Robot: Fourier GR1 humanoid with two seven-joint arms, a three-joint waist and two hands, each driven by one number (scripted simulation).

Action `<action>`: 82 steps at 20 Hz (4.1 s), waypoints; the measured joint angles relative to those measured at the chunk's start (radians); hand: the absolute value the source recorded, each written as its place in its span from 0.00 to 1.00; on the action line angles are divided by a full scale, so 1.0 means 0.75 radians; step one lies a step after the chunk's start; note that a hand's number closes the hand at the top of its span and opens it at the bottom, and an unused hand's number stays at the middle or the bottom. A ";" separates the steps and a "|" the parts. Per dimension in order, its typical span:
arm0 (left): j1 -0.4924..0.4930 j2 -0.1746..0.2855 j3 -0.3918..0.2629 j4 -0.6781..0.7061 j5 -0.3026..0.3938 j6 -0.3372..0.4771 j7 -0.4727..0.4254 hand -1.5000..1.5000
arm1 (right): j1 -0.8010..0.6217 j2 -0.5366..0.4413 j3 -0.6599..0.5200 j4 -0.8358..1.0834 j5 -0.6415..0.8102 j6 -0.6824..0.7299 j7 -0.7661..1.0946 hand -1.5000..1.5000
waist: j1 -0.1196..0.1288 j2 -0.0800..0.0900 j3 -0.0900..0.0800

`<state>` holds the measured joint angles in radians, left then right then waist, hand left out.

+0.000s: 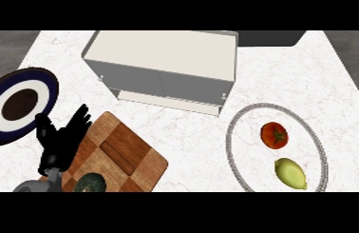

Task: Pick the lemon from the placemat and place it in the tiered shelf

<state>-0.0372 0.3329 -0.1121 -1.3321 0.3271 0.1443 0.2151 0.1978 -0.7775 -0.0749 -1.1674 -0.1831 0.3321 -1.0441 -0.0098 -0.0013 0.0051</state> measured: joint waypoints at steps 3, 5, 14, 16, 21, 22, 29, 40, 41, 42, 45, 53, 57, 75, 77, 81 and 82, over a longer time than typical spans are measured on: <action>-0.013 0.001 0.012 0.012 -0.003 -0.013 0.012 0.50 | 0.040 0.023 -0.007 -0.017 0.030 -0.041 -0.004 0.00 | 0.001 0.000 -0.003; -0.019 -0.011 0.014 0.025 -0.019 -0.009 0.006 0.50 | 0.057 0.045 -0.004 -0.037 0.059 -0.070 0.002 0.00 | 0.003 -0.001 -0.004; -0.007 -0.035 0.046 0.000 -0.046 -0.034 0.032 0.50 | 0.153 0.129 0.028 -0.176 0.242 -0.180 0.037 0.00 | 0.006 -0.001 -0.006; 0.001 -0.039 0.058 0.005 -0.056 -0.046 0.019 0.50 | 0.168 0.156 0.032 -0.208 0.291 -0.204 0.046 0.00 | 0.007 -0.001 -0.006; 0.015 -0.061 0.082 -0.020 -0.085 -0.068 0.044 0.50 | 0.168 0.229 0.011 -0.248 0.370 -0.229 0.095 0.00 | 0.009 0.000 -0.006; 0.021 -0.072 0.078 -0.027 -0.100 -0.062 0.039 0.50 | 0.171 0.251 0.009 -0.235 0.393 -0.241 0.088 0.00 | 0.009 0.000 -0.006; 0.028 -0.108 0.109 -0.062 -0.143 -0.074 0.076 0.50 | 0.189 0.358 -0.030 -0.278 0.499 -0.272 0.124 0.00 | 0.009 0.000 -0.006; 0.030 -0.127 0.172 -0.068 -0.182 -0.139 0.108 0.50 | 0.065 0.517 -0.048 -0.203 0.663 -0.348 0.212 0.00 | 0.012 0.001 -0.007; 0.038 -0.135 0.168 -0.091 -0.192 -0.131 0.124 0.50 | 0.040 0.521 -0.057 -0.179 0.672 -0.352 0.219 0.00 | 0.013 0.001 -0.007; 0.035 -0.129 0.184 -0.082 -0.188 -0.149 0.119 0.50 | 0.035 0.526 -0.067 -0.173 0.680 -0.357 0.216 0.00 | 0.013 0.001 -0.007; 0.035 -0.151 0.188 -0.071 -0.210 -0.154 0.103 0.50 | 0.007 0.567 -0.071 -0.177 0.709 -0.389 0.247 0.00 | 0.012 0.001 -0.007; 0.006 -0.188 0.217 -0.014 -0.250 -0.171 0.050 0.50 | -0.120 0.625 -0.082 -0.066 0.746 -0.401 0.220 0.00 | 0.012 -0.001 -0.006; 0.018 -0.193 0.230 -0.051 -0.259 -0.181 0.088 0.50 | -0.120 0.651 -0.083 -0.063 0.765 -0.417 0.194 0.00 | 0.011 -0.002 -0.011; -0.023 -0.195 0.232 -0.053 -0.271 -0.198 0.113 0.50 | -0.077 0.729 0.160 -0.225 1.196 -0.493 0.460 1.00 | 0.030 -0.013 -0.085; -0.025 -0.191 0.230 -0.055 -0.274 -0.201 0.107 0.50 | -0.048 0.771 0.184 -0.278 1.236 -0.489 0.570 1.00 | 0.038 -0.016 -0.097; -0.026 -0.193 0.226 -0.050 -0.277 -0.202 0.111 0.50 | -0.011 0.881 0.268 -0.405 1.307 -0.503 0.791 1.00 | 0.046 -0.022 -0.091; -0.027 -0.193 0.224 -0.048 -0.277 -0.204 0.114 0.50 | -0.013 0.905 0.298 -0.435 1.319 -0.517 0.852 1.00 | 0.047 -0.022 -0.085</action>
<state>-0.0576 0.1882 0.0559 -1.3681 0.1193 -0.0085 0.3006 0.1882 -0.0985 0.1483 -1.4939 0.8064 -0.0559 -0.4049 0.0257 -0.0177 -0.0583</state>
